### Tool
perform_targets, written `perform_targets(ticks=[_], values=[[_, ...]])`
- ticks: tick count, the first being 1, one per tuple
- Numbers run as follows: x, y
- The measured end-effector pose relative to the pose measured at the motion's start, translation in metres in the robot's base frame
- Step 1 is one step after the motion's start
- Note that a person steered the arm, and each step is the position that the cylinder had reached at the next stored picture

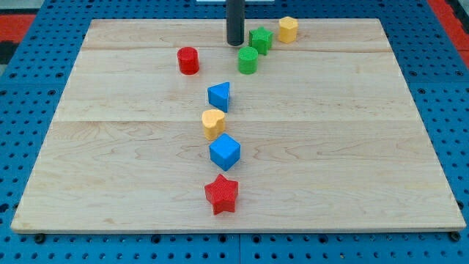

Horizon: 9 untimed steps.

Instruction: Push the green star towards the top right corner of the board

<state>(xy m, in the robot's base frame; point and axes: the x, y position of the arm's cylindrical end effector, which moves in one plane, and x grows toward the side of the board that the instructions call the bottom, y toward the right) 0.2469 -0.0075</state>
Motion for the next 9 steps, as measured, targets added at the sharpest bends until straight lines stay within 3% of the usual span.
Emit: perform_targets(ticks=[1, 6, 9], values=[[-0.004, 0.021], [0.053, 0.144], [0.033, 0.211]])
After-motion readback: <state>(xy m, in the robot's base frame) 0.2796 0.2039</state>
